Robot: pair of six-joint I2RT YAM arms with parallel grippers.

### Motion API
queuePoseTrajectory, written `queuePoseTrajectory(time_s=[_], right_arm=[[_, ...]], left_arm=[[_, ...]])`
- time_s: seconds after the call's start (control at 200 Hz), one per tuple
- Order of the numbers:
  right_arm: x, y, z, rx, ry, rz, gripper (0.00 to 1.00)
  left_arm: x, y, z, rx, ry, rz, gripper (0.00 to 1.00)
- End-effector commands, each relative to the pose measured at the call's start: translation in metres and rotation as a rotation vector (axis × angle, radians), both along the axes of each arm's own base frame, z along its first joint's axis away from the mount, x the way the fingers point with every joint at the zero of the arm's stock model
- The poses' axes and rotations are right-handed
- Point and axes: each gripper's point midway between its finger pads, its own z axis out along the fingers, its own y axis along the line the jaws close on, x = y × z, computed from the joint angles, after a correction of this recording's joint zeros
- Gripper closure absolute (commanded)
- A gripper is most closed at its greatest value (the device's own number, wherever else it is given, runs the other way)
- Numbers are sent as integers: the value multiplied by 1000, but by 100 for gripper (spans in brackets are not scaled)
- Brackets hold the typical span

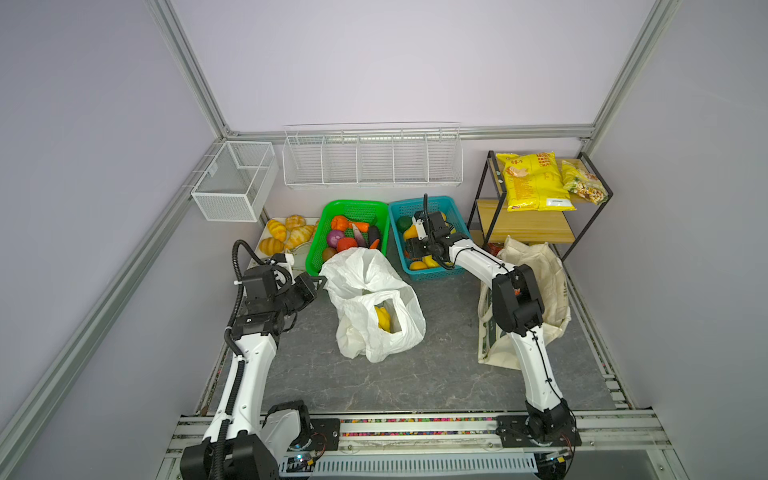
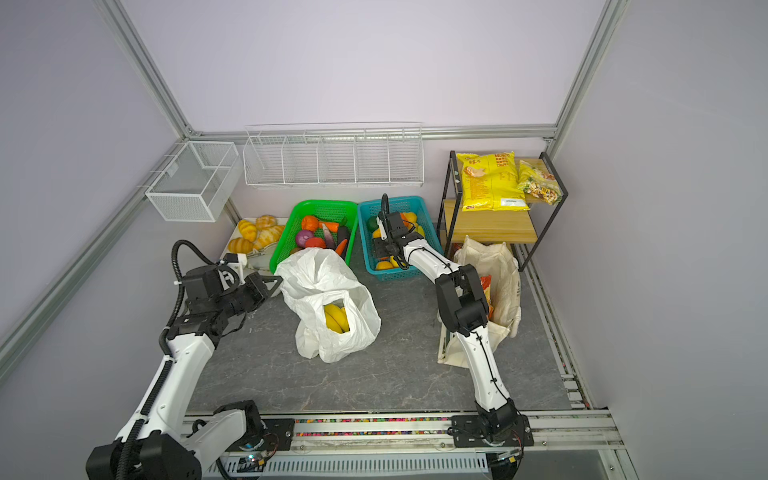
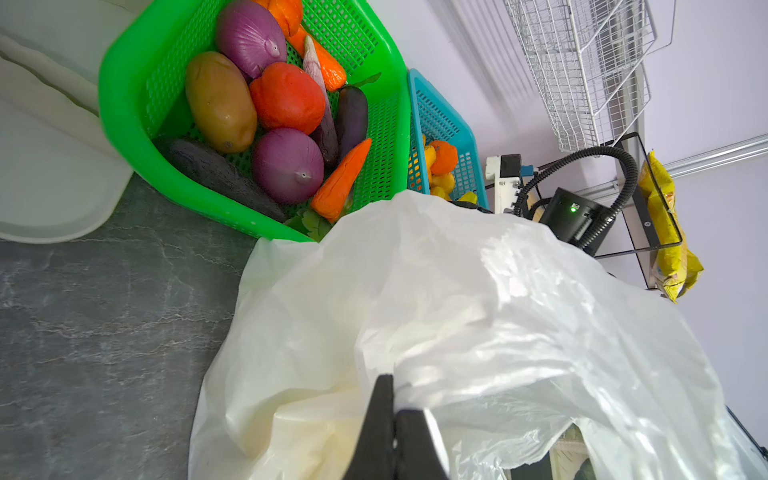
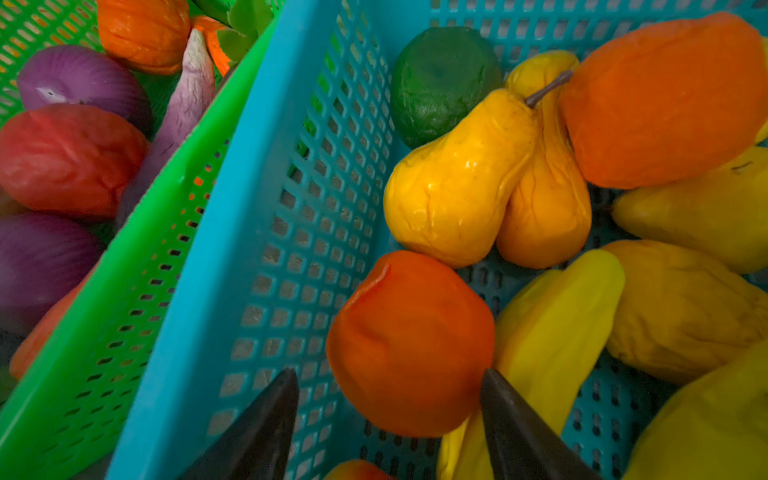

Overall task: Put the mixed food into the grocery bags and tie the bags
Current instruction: 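Lower the right gripper into the teal basket and grasp an orange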

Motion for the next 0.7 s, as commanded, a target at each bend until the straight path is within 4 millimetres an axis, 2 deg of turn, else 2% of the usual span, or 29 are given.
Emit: queuePoseTrajectory(time_s=[0.0, 0.185, 0.35, 0.545, 0.695], right_arm=[[2, -3, -19, -42, 42, 11, 26], [8, -7, -32, -105, 60, 6, 24], [7, -23, -37, -228, 66, -26, 26], [-5, -20, -39, -260, 99, 1, 22], [-9, -14, -46, -217, 131, 32, 18]], left_arm=[[-1, -1, 2, -10, -17, -7, 100], [-1, -1, 2, -12, -19, -10, 100], [-2, -1, 0, -13, -15, -9, 100], [0, -2, 0, -27, -17, -9, 100], [0, -2, -3, -31, -14, -9, 100]])
